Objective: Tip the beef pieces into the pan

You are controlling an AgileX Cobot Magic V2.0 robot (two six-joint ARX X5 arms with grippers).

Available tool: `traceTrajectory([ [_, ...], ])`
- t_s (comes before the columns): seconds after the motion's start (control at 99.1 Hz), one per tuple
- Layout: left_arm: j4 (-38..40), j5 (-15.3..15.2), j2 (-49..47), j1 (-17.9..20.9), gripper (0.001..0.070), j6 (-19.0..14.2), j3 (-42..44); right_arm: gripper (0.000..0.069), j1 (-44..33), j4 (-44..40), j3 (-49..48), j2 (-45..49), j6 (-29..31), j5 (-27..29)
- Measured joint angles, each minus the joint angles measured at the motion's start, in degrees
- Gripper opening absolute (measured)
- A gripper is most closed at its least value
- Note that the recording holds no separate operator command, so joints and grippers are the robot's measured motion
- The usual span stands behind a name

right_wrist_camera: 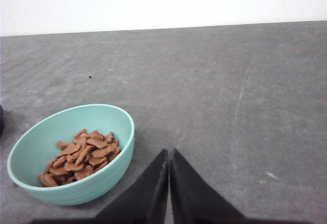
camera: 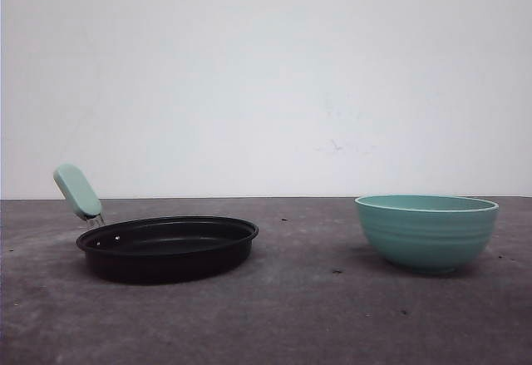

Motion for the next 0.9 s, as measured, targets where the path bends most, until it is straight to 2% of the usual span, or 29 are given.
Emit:
traceTrajectory([
  [0.898,0.0,0.0,0.0,0.0,0.002,0.0,0.0,0.0002,0.0,-0.09,0.0,0.0,0.39,-0.02],
])
